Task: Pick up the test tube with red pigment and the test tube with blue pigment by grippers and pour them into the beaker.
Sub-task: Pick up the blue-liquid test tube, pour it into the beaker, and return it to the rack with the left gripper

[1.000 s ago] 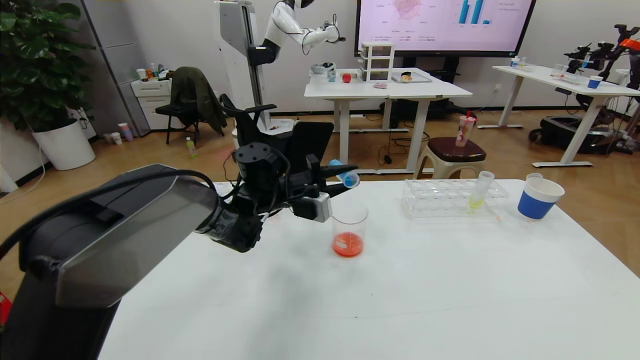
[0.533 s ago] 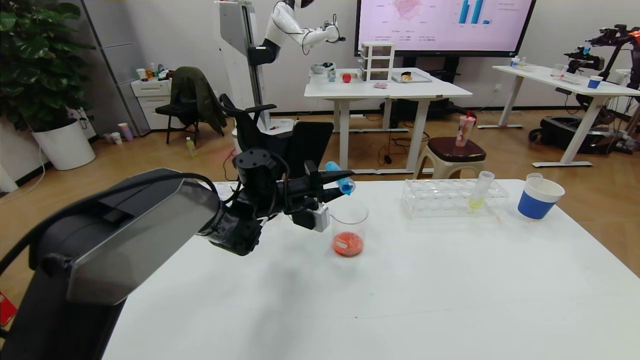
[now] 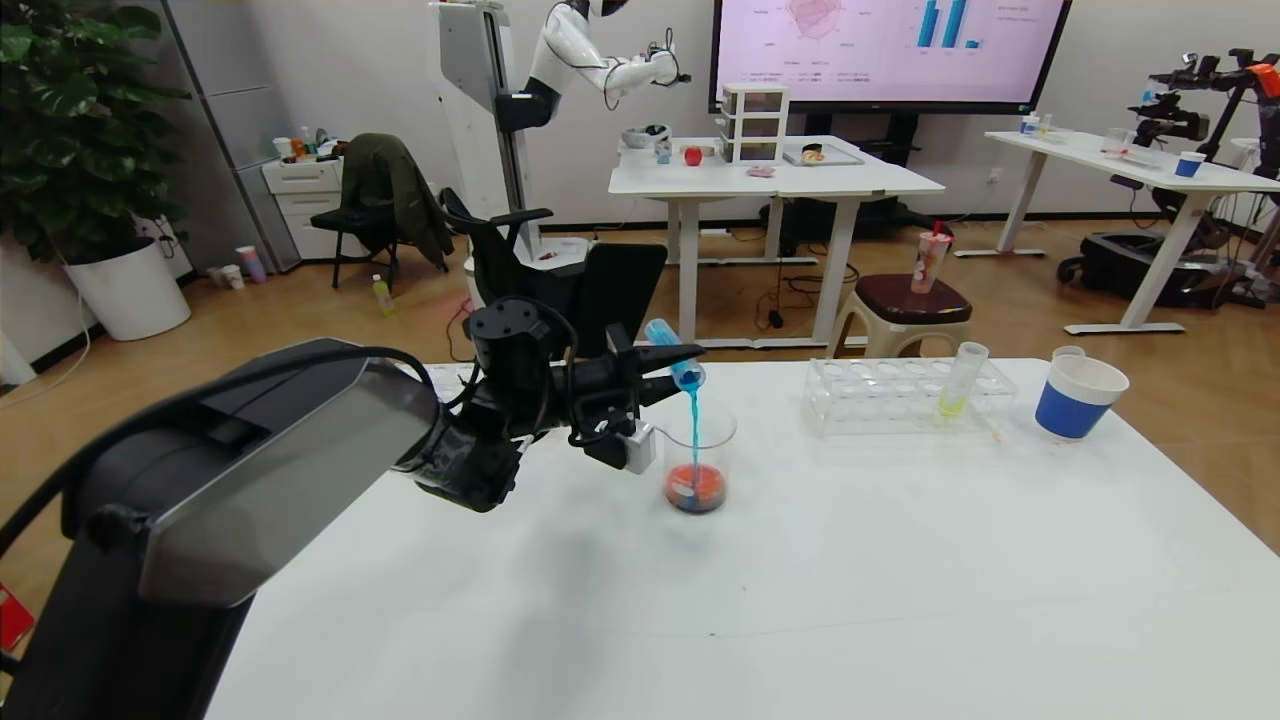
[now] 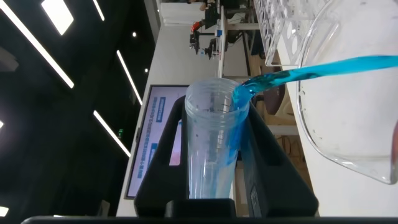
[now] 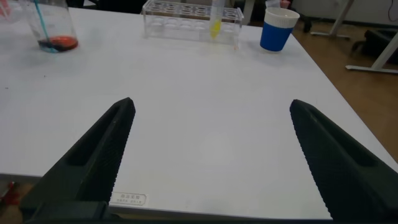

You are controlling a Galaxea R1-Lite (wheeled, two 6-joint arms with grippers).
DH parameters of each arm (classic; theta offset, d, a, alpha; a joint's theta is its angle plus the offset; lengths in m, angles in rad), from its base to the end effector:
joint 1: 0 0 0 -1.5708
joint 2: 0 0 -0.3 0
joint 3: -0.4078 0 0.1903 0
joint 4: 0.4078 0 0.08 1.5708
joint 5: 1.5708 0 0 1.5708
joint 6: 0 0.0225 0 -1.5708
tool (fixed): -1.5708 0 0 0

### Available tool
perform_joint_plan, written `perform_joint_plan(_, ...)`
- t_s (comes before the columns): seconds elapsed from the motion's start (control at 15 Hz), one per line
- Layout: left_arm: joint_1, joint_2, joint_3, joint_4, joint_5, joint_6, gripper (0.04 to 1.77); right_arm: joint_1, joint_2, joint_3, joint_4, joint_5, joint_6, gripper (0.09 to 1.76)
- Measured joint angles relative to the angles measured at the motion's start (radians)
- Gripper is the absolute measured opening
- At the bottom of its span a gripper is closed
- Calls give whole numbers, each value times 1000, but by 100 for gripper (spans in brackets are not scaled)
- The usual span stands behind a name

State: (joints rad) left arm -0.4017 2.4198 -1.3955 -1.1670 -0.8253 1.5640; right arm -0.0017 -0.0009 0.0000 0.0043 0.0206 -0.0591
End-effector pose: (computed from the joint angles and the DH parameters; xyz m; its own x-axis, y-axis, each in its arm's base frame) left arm 0.4305 -0.2008 0.1017 0.3307 -0.9388 0.0965 -0.1245 0.0579 0.9905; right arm -0.0229 0.0005 0.0750 0.9998 0.0189 -0.0034 -0.0191 0.9981 -0.0590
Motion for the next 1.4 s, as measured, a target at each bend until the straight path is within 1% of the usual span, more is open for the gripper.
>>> perform_joint_plan(0.53,-8,13,0,2,4,206,50,0,0,0,0,0,0,174)
perform_joint_plan(0.8,-14,30,5,0,2,241,50,0,0,0,0,0,0,174)
perform_joint_plan(1.07,-13,32,14,-2,3,240,50,0,0,0,0,0,0,174)
perform_joint_plan(1.2,-13,29,14,0,4,219,50,0,0,0,0,0,0,174)
perform_joint_plan(1.27,-13,25,14,0,5,182,50,0,0,0,0,0,0,174)
perform_joint_plan(1.4,-15,6,7,-11,17,53,50,0,0,0,0,0,0,174)
